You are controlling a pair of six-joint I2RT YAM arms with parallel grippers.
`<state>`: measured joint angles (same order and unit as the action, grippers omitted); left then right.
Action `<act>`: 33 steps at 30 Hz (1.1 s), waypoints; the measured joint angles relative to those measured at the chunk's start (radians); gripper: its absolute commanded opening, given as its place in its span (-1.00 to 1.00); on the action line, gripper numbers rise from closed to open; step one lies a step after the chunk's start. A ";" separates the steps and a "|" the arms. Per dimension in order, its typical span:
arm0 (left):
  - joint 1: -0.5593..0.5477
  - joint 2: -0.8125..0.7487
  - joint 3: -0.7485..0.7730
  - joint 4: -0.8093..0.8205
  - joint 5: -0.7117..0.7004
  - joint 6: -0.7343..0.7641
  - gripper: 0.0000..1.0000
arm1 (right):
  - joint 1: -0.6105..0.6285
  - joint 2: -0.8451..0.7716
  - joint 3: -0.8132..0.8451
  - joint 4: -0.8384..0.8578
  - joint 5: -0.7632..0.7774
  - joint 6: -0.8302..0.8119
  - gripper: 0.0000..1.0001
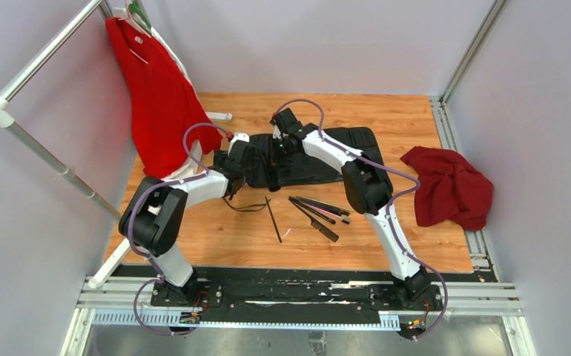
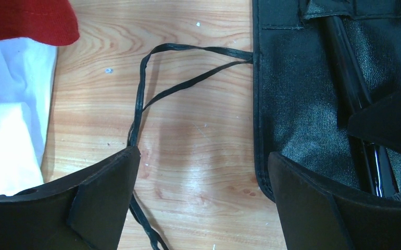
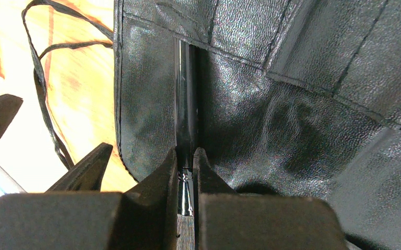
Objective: Organize the makeup
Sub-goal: Place the makeup brush in the storage box.
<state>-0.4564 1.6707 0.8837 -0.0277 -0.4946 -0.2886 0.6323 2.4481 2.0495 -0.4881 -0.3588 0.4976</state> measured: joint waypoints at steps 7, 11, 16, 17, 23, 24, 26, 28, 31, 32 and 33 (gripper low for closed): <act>-0.002 0.025 0.000 0.021 0.018 -0.012 0.96 | 0.000 0.000 0.000 0.000 0.000 0.000 -0.99; -0.002 0.040 0.000 0.025 0.022 -0.015 0.96 | 0.000 0.000 0.000 0.000 -0.001 0.000 -0.99; -0.003 0.042 0.000 0.024 0.023 -0.022 0.96 | -0.001 0.002 0.001 0.000 -0.005 0.000 -0.99; -0.003 0.042 0.000 0.022 0.023 -0.024 0.96 | -0.002 0.002 0.002 0.000 -0.008 0.000 -0.99; -0.003 0.048 0.003 0.005 0.023 -0.042 0.96 | -0.003 0.005 0.003 0.001 -0.018 0.001 -0.99; -0.003 0.048 0.003 0.002 0.023 -0.046 0.96 | -0.003 0.005 0.004 0.001 -0.019 0.002 -0.99; -0.003 0.048 0.005 -0.004 0.024 -0.053 0.96 | -0.003 0.006 0.004 0.003 -0.024 0.005 -0.99; -0.003 0.048 0.007 -0.010 0.024 -0.061 0.96 | -0.003 0.008 0.005 0.005 -0.033 0.009 -0.99; -0.003 0.048 0.008 -0.016 0.024 -0.068 0.96 | -0.005 0.016 0.017 0.005 -0.045 0.021 -0.99; -0.003 0.048 0.008 -0.016 0.024 -0.071 0.96 | -0.005 0.019 0.019 0.009 -0.047 0.026 -0.99; -0.003 0.048 0.008 -0.018 0.024 -0.072 0.96 | -0.005 0.021 0.022 0.011 -0.051 0.031 -0.98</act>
<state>-0.4599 1.7191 0.8917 -0.0452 -0.4709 -0.3607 0.6277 2.4695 2.0716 -0.4770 -0.4095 0.5282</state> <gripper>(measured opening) 0.980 0.066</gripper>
